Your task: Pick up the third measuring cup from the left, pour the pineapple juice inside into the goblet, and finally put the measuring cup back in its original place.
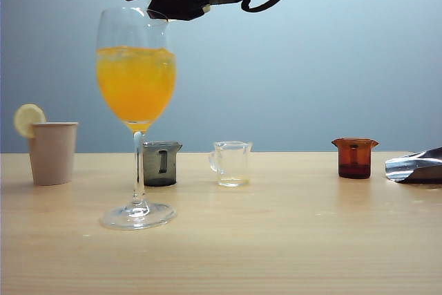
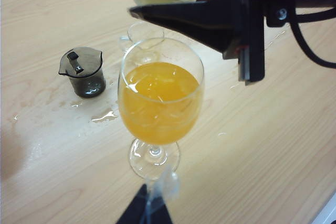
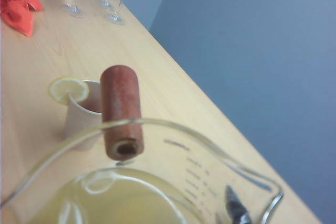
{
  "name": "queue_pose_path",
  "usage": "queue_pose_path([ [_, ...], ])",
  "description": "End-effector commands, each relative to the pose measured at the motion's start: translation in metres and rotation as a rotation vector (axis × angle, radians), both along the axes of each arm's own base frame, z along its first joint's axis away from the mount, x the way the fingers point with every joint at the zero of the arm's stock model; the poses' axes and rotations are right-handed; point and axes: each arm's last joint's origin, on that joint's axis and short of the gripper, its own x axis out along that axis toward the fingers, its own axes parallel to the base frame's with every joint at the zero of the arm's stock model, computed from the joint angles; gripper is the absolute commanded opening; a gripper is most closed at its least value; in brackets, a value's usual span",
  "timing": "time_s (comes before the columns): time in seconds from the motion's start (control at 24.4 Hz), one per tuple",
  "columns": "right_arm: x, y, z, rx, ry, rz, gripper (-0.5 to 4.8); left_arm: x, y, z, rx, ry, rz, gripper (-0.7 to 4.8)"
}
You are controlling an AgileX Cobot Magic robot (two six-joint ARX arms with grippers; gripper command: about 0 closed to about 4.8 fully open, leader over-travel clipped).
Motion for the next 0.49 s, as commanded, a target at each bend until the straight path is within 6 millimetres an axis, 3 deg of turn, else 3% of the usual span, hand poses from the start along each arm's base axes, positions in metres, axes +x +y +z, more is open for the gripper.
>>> queue_pose_path([
  [0.04,0.0042,0.0044,0.0158,-0.005,-0.081,0.001,1.98,-0.0001,0.0,0.0019,-0.007,-0.008,0.002,-0.05],
  [0.49,0.0071,0.0074,0.019,-0.046,-0.125,0.007,1.98,-0.0001,0.0,0.0019,-0.007,-0.008,0.002,-0.05],
])
